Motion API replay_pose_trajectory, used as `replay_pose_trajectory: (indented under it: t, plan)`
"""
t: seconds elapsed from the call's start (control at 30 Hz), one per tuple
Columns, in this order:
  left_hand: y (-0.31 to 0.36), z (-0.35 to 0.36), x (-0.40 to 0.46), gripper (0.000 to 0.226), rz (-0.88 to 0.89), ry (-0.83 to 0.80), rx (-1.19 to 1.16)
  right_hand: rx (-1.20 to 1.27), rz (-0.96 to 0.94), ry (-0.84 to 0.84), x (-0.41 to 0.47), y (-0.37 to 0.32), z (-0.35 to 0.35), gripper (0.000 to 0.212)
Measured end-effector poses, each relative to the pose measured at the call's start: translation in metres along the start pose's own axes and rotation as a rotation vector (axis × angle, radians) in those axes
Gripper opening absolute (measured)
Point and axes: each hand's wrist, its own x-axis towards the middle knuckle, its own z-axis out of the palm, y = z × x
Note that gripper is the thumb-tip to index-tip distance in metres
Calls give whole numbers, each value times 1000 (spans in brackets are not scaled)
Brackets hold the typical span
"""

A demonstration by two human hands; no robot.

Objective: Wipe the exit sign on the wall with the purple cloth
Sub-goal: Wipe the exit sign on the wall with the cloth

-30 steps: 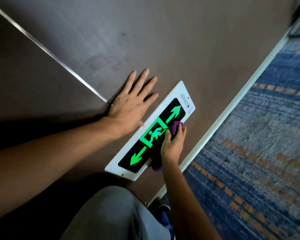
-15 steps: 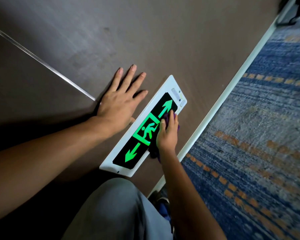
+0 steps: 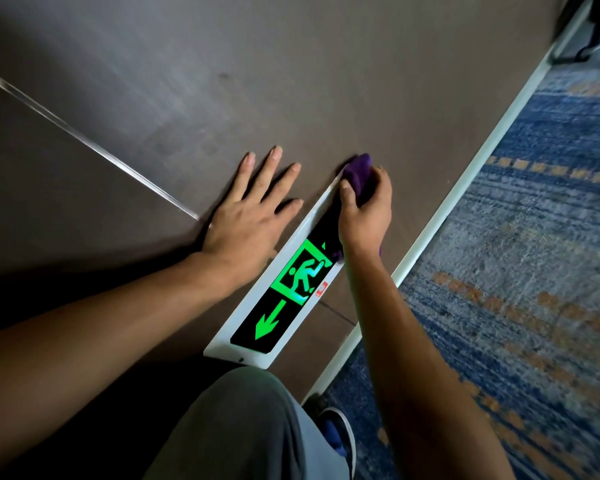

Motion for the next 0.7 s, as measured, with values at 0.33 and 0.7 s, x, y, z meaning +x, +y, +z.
replay_pose_trajectory:
  t: [0.33, 0.7]
  plan:
    - [-4, 5, -1, 84, 27, 51, -33, -144, 52, 8, -20, 38, 10, 58]
    - [-6, 10, -2, 78, 62, 109, -74, 95, 310, -41, -29, 41, 3, 52]
